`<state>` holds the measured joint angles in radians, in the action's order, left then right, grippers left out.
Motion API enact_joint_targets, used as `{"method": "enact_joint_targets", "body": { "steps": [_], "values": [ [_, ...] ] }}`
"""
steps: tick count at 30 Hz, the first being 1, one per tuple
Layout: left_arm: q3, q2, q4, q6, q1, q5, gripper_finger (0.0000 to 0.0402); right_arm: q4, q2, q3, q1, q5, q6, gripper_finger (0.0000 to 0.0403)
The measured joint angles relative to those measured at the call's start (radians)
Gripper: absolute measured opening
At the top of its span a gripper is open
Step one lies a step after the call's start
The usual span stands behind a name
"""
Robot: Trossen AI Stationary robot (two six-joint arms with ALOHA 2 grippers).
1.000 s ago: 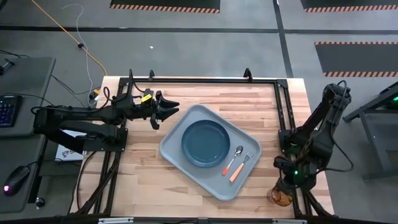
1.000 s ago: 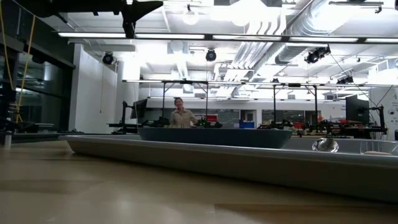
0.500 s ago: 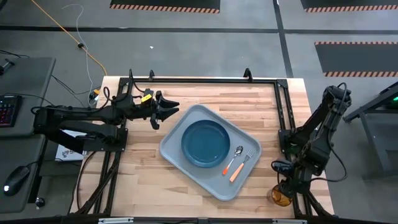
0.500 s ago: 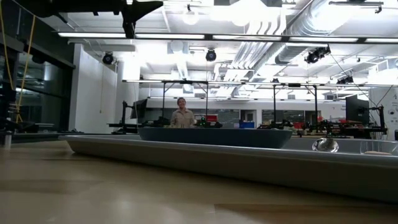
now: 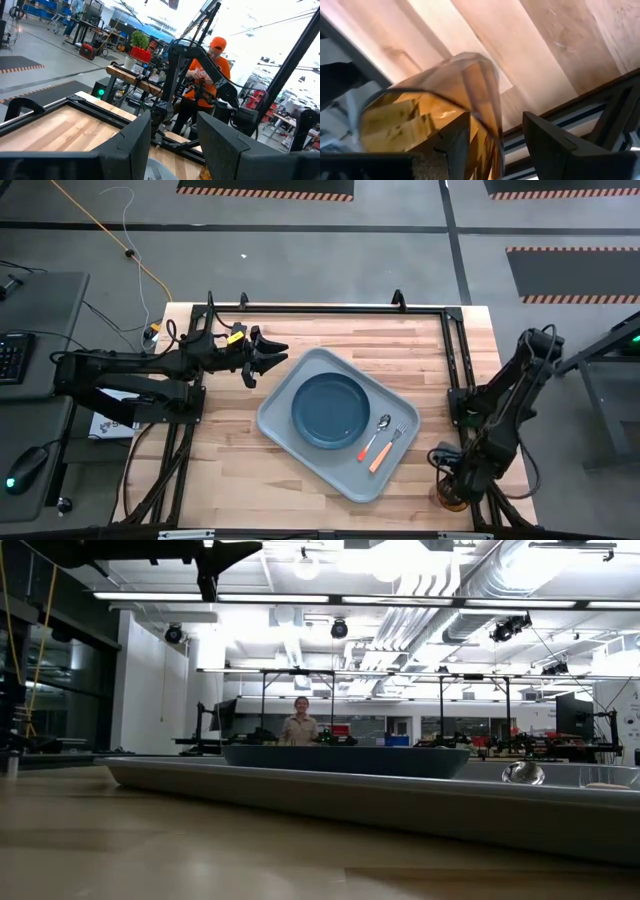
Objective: Pick and place plate/cup/fork/spoon on tray
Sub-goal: Put the yellow cup on the gray serving tray to the top left of the blue plate
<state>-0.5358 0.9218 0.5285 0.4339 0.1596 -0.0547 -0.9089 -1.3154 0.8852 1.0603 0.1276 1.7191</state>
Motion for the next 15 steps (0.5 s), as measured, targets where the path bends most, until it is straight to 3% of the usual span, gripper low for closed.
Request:
{"method": "enact_joint_targets", "body": {
  "steps": [6, 9, 12, 15],
  "values": [
    [0.0, 0.0, 0.0, 0.009, -0.001, 0.0, 0.0148, 0.008, -0.072, 0.0, 0.0, 0.001, 0.0, 0.0155],
    [0.0, 0.0, 0.0, 0.008, -0.001, 0.0, 0.0148, 0.039, -0.084, 0.0, -0.001, 0.034, 0.001, 0.0111],
    [0.0, 0.0, 0.003, 0.008, 0.003, 0.0, 0.0148, 0.109, -0.05, 0.0, -0.006, 0.046, 0.001, 0.003],
    [0.0, 0.0, 0.018, 0.008, 0.005, 0.01, 0.0148, 0.167, 0.024, 0.0, -0.022, -0.017, 0.006, 0.0015]
  ]
}}
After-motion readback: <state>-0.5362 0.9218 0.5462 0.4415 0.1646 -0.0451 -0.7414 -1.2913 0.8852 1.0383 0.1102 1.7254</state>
